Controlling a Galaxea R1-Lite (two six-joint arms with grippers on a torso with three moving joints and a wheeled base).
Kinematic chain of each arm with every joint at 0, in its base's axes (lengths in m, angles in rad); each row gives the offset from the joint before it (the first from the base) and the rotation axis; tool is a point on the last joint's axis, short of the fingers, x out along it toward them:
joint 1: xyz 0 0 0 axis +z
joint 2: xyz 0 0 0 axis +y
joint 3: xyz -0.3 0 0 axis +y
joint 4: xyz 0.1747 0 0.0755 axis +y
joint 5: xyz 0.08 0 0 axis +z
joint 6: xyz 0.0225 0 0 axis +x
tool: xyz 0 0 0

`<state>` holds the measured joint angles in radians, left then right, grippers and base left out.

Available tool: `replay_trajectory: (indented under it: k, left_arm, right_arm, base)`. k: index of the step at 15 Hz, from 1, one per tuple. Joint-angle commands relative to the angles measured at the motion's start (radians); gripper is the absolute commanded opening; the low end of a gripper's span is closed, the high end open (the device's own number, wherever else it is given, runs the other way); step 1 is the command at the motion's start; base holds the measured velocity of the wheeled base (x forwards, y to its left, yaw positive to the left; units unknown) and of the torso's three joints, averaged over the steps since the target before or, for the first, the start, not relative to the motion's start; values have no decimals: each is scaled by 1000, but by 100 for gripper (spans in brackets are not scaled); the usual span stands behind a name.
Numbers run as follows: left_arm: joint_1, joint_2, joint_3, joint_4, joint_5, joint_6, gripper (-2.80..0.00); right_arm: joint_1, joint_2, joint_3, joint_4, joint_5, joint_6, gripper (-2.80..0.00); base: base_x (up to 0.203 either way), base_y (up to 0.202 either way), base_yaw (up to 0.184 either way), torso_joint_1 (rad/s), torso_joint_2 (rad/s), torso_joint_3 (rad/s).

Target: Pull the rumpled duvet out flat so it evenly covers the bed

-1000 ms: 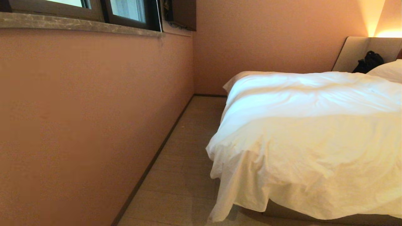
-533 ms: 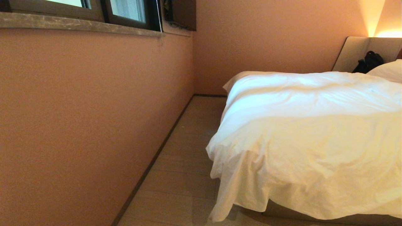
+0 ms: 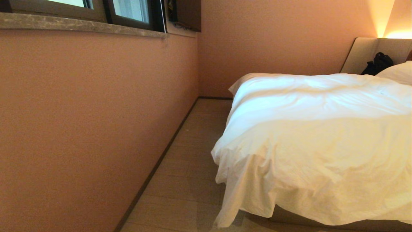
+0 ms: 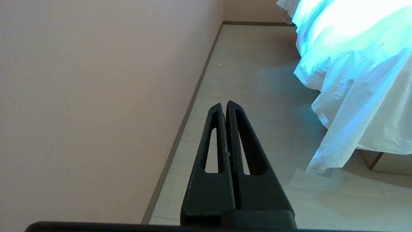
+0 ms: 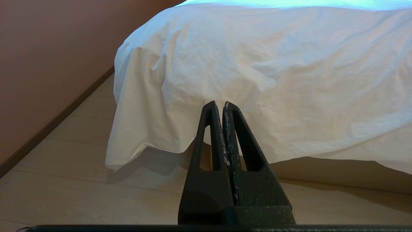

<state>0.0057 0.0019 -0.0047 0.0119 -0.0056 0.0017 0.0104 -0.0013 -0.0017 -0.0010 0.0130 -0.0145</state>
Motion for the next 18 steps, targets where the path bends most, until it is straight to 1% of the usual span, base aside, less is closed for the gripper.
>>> replay_trajectory:
  k: [1,18]
  left_arm:
    - [1,0,0,0,-1,0,-280]
    - [0,0,0,0,-1,0,-280]
  right_arm:
    - [0,1,0,-1,1,0,-280]
    - [0,1,0,1,1,-4,-280]
  base:
    - [0,0,0,0,0,0]
    - [0,0,0,0,0,0]
